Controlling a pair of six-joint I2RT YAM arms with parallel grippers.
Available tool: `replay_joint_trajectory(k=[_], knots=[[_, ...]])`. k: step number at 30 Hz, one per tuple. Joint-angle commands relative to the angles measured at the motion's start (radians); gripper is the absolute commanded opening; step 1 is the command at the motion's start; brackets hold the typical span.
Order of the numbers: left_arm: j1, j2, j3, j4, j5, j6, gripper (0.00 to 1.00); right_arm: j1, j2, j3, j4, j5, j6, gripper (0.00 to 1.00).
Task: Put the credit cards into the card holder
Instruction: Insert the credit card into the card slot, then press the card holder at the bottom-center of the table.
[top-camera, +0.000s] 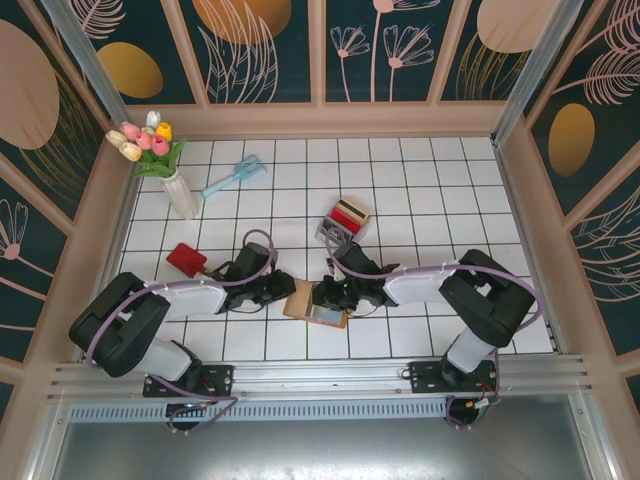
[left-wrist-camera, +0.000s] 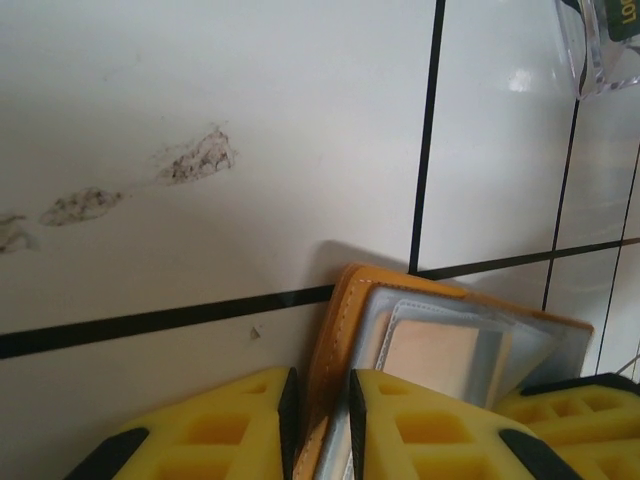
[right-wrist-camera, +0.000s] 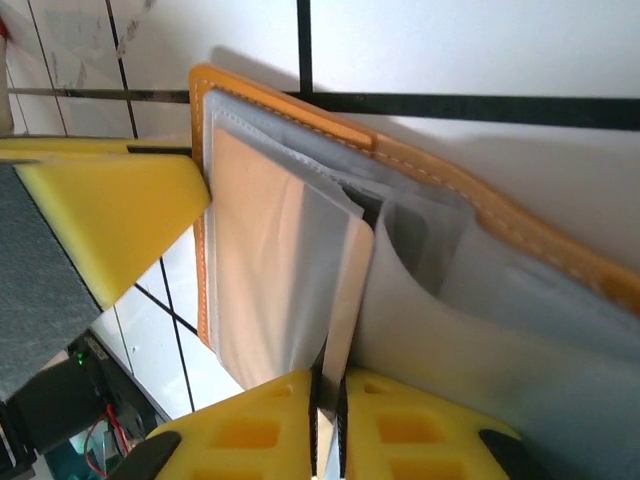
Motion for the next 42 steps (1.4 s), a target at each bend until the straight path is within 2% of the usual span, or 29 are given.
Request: replay_joint_trajectory(k=[1, 8, 10, 13, 17, 20, 27, 31, 36, 42], knots=[[-0.008, -0.041, -0.021, -0.023, -0.037, -0.022, 0.26, 0.008, -0.068, 0.024, -0.134, 0.094, -0.052, 0.2], [-0.007, -0.119, -0.008, -0.065, -0.104, -0.035, 0.29, 0.01, -0.096, 0.004, -0.272, 0.186, -0.085, 0.21], [-0.008, -0.154, 0.003, -0.064, -0.099, -0.029, 0.29, 0.009, -0.078, 0.017, -0.323, 0.226, -0.087, 0.17], [-0.009, -0.199, 0.007, -0.006, -0.039, -0.021, 0.3, 0.017, -0.052, 0.053, -0.395, 0.293, -0.106, 0.1], [-0.032, -0.195, 0.048, 0.059, 0.084, 0.012, 0.29, 0.023, -0.053, 0.066, -0.377, 0.289, -0.115, 0.09], [-0.048, -0.129, 0.066, 0.094, 0.162, 0.023, 0.29, 0.022, -0.044, 0.067, -0.359, 0.283, -0.116, 0.08], [-0.095, 0.049, 0.083, 0.19, 0.238, -0.01, 0.29, 0.022, -0.046, 0.06, -0.35, 0.285, -0.112, 0.07], [-0.098, 0.15, 0.118, 0.083, 0.187, 0.012, 0.26, 0.022, -0.049, 0.059, -0.367, 0.295, -0.116, 0.07], [-0.098, 0.177, 0.094, -0.073, -0.01, 0.039, 0.21, 0.023, -0.082, 0.053, -0.487, 0.373, -0.125, 0.07], [-0.098, 0.174, 0.064, -0.062, -0.02, 0.031, 0.2, 0.022, -0.104, 0.045, -0.574, 0.431, -0.139, 0.06]])
